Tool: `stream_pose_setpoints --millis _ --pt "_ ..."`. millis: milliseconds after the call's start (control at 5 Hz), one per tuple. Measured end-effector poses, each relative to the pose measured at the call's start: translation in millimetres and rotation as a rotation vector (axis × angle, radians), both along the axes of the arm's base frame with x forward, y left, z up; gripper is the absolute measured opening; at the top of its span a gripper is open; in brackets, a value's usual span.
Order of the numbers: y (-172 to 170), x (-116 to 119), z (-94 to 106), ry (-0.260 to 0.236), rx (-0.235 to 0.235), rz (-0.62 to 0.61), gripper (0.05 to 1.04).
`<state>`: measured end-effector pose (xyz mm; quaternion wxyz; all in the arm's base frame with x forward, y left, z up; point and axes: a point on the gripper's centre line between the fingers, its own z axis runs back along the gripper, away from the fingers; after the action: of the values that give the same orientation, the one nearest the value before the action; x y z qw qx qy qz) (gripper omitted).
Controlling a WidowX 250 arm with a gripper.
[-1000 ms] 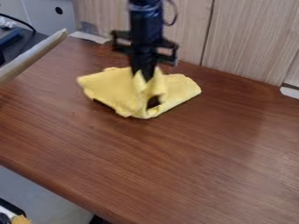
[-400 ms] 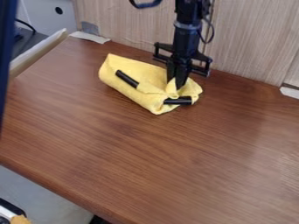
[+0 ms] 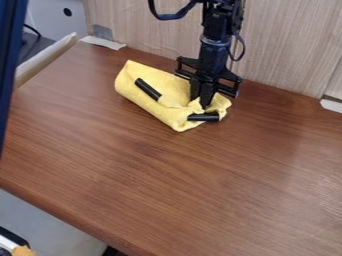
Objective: Fold the yellow cloth from bottom to top
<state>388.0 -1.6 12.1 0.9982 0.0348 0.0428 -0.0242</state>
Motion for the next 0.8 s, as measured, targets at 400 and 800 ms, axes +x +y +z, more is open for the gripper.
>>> stream_pose_setpoints --millis 400,800 --pt "0.0 -10.8 6.6 -0.006 -0.002 -0.002 0.511" --pt "0.5 -11.4 17.4 -0.019 -0.004 -0.004 1.0"
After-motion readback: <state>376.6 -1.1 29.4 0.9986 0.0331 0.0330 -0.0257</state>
